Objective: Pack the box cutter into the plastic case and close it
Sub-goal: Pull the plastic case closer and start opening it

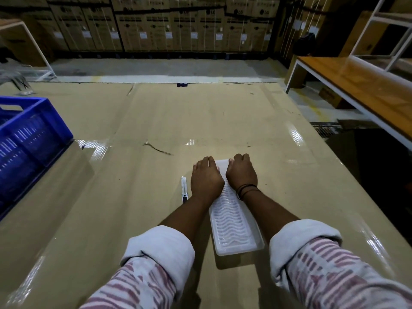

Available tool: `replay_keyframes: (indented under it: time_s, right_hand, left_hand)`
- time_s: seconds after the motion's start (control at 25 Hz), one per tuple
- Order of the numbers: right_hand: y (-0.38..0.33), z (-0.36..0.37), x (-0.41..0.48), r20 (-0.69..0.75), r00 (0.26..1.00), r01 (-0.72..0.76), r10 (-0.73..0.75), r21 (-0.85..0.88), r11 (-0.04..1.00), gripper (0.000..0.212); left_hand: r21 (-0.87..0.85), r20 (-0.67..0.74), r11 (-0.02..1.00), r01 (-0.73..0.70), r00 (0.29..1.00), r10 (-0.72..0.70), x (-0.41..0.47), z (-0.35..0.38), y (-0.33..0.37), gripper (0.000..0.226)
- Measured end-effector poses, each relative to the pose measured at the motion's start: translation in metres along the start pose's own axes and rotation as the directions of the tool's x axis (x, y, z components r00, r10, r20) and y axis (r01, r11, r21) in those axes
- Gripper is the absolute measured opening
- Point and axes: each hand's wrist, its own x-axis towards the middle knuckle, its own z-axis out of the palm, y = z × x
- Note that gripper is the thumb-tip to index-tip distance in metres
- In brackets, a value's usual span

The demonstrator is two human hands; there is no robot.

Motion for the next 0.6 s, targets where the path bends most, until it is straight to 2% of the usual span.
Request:
replay_keyframes:
  time_s: [0.08, 0.12, 0.2, 0.24, 0.32, 0.44, 0.52, 0.6]
  right_hand:
    - [-0.001, -0.003, -0.005, -0.04, 0.98, 0.189, -0.197, -0.142, 0.972, 0.034]
    - [-0.003, -0.004, -0.004, -0.019, 0.946, 0.314, -0.324, -0.196, 0.929, 0.039]
    - [-0.011, -0.008, 0.005, 0.125, 0.875, 0.483, -0.467, -0.19, 0.854, 0.041]
    - [-0.017, -0.009, 0.011, 0.209, 0.853, 0.511, -0.479, -0.143, 0.847, 0.04]
    - [-0.029, -0.009, 0.02, 0.302, 0.851, 0.466, -0.43, -0.057, 0.883, 0.036]
    - [-0.044, -0.007, 0.025, 0.303, 0.888, 0.397, -0.346, -0.122, 0.91, 0.034]
    - [-0.046, -0.004, 0.023, 0.306, 0.861, 0.476, -0.406, -0.209, 0.854, 0.032]
    - [-0.049, -0.005, 0.026, 0.366, 0.812, 0.54, -0.455, -0.174, 0.823, 0.037]
  left_hand:
    - [-0.015, -0.033, 0.995, 0.104, 0.994, -0.104, -0.003, -0.005, 0.003, 0.049]
    - [-0.004, -0.055, 0.983, 0.182, 0.982, -0.182, -0.005, -0.009, 0.005, 0.051]
    - [0.02, -0.059, 0.942, 0.334, 0.941, -0.332, -0.009, -0.015, 0.006, 0.054]
    - [0.015, -0.044, 0.922, 0.386, 0.922, -0.385, -0.012, -0.017, 0.006, 0.056]
    - [-0.036, -0.011, 0.893, 0.448, 0.894, -0.449, -0.017, -0.019, 0.001, 0.06]
    - [-0.147, 0.05, 0.862, 0.485, 0.874, -0.483, -0.019, -0.018, -0.003, 0.058]
    - [-0.17, 0.074, 0.862, 0.478, 0.878, -0.473, -0.019, -0.019, -0.002, 0.05]
    - [-0.167, 0.081, 0.871, 0.462, 0.887, -0.455, -0.017, -0.017, -0.002, 0.042]
